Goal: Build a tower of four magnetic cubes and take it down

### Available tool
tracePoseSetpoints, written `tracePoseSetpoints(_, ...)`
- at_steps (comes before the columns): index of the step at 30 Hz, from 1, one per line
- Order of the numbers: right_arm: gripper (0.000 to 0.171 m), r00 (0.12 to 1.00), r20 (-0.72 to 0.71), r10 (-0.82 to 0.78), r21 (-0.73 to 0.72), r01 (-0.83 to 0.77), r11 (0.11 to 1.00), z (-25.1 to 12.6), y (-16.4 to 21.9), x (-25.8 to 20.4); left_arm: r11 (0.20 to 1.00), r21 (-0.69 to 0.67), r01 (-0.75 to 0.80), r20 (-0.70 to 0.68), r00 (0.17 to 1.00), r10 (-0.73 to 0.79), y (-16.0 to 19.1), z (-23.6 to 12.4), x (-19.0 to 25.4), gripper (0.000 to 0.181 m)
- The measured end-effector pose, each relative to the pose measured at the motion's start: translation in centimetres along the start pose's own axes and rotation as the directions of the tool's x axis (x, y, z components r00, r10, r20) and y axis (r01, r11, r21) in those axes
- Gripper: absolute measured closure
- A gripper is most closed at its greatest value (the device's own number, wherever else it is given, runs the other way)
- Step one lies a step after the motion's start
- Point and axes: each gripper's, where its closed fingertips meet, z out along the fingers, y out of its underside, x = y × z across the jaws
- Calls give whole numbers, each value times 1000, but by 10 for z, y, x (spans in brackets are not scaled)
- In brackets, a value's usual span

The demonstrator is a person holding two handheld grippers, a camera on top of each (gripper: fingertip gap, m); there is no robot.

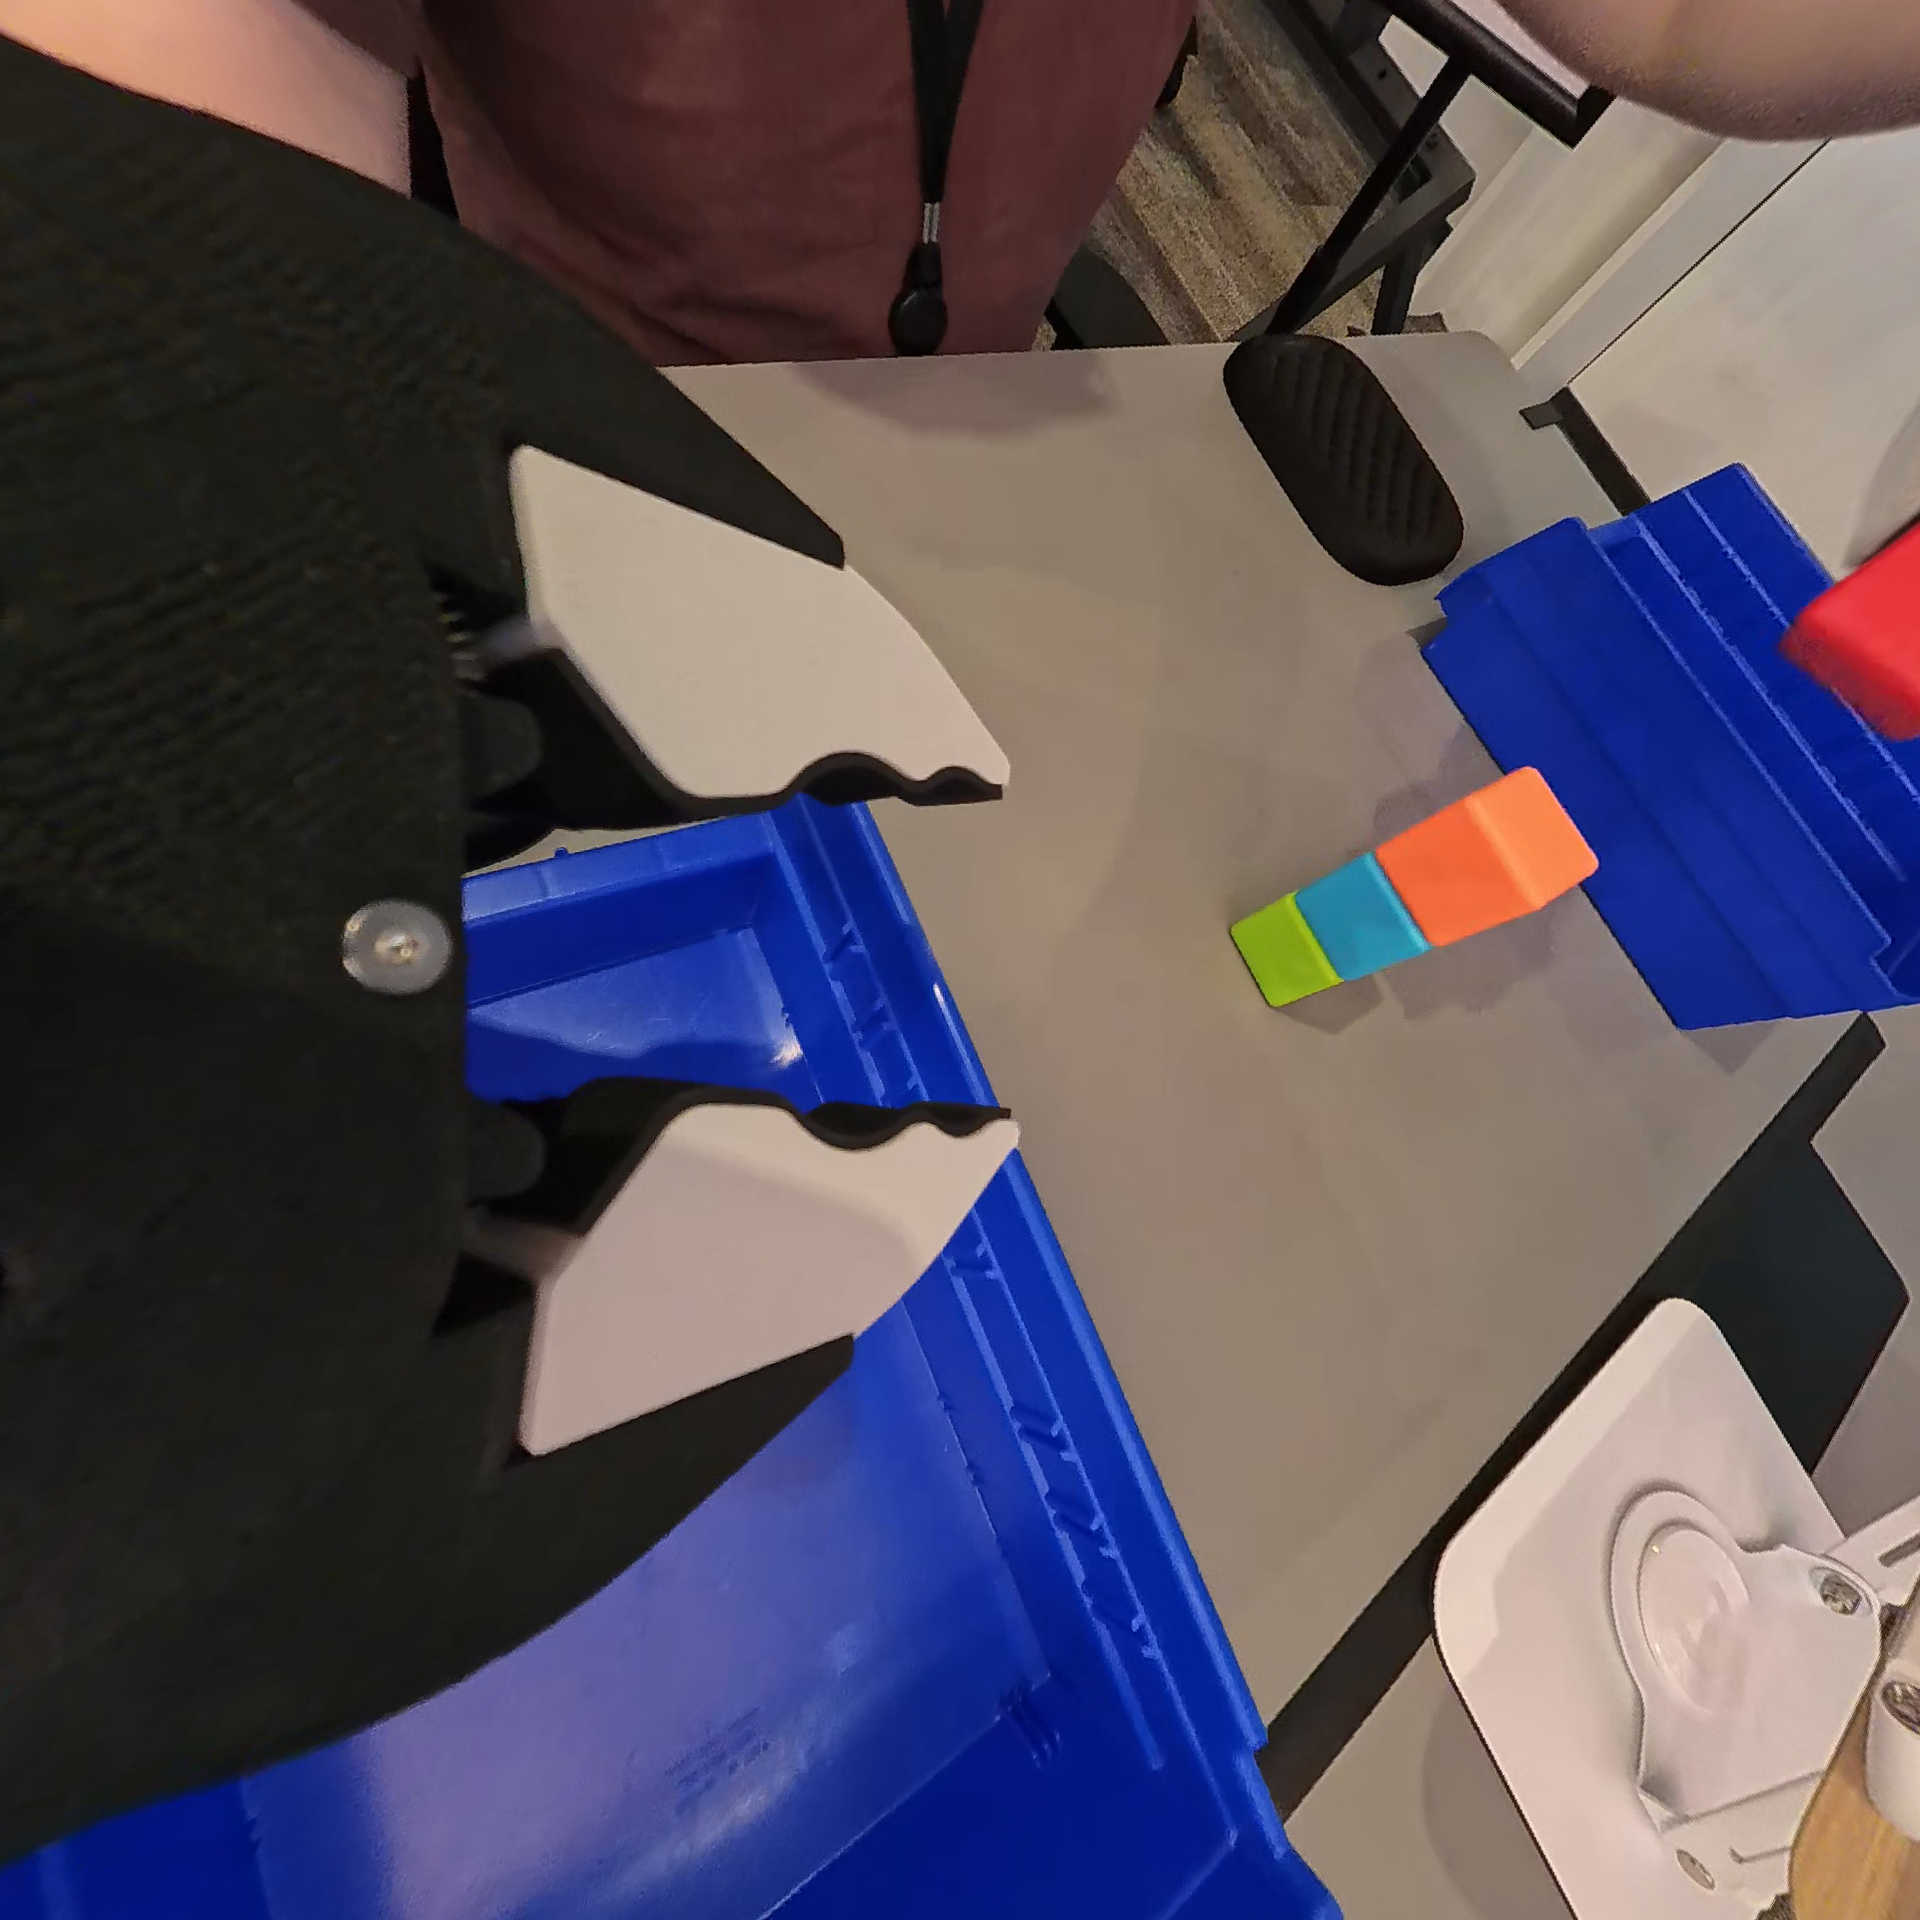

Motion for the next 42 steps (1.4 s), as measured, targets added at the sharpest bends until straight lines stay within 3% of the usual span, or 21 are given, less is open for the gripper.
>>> tracePoseSetpoints(10,115,1000,11,5,-10,-5,1000,0,4,0,982,-155,-104,-152,985,80,-3,84,27,130)
tracePoseSetpoints(17,115,1000,16,11,-38,-10,999,5,8,2,993,-74,-89,-179,981,75,-13,87,32,130)
tracePoseSetpoints(30,115,1000,21,12,-80,-10,997,12,13,2,991,-68,-114,-190,977,100,-15,86,34,131)
tracePoseSetpoints(34,115,999,-35,-5,-105,1,994,14,12,7,989,-70,-129,-182,977,114,-12,88,32,129)
tracePoseSetpoints(38,115,992,-101,-76,-103,66,993,16,1,8,996,-64,-57,-165,985,46,-9,85,30,114)
tracePoseSetpoints(42,115,974,-179,-140,-66,130,989,18,-20,7,994,54,95,-101,991,-89,-10,70,20,115)
